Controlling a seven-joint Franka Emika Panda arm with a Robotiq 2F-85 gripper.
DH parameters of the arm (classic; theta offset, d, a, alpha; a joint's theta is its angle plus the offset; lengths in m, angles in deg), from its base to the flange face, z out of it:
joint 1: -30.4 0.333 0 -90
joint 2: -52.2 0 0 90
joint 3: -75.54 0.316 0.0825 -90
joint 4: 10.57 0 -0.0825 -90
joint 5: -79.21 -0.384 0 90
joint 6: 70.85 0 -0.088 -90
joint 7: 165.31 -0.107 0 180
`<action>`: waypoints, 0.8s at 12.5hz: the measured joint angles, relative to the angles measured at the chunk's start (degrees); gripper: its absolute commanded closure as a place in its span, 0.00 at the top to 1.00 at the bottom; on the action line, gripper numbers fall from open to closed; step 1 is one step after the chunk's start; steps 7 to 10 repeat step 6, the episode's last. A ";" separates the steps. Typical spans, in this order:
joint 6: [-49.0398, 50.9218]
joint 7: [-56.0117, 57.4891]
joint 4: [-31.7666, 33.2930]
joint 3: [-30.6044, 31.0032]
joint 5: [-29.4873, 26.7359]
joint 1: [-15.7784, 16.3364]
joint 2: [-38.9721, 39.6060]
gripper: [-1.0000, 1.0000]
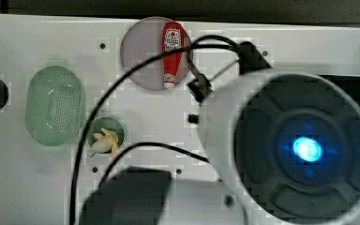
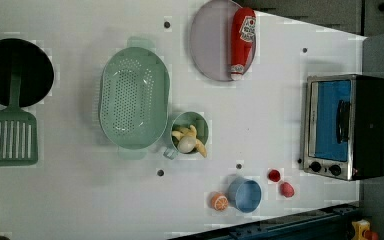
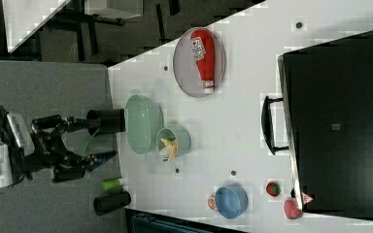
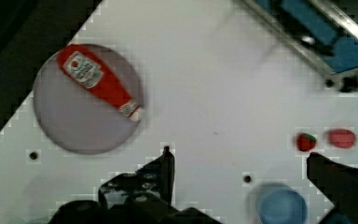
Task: Pick Banana and place it in mug.
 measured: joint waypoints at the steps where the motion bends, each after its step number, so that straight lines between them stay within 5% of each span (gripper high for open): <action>1: 1.46 0.00 -0.90 -0.34 -1.51 -0.19 0.27 1.00; 10: 1.29 0.00 -0.34 -0.36 -2.06 0.06 2.73 1.00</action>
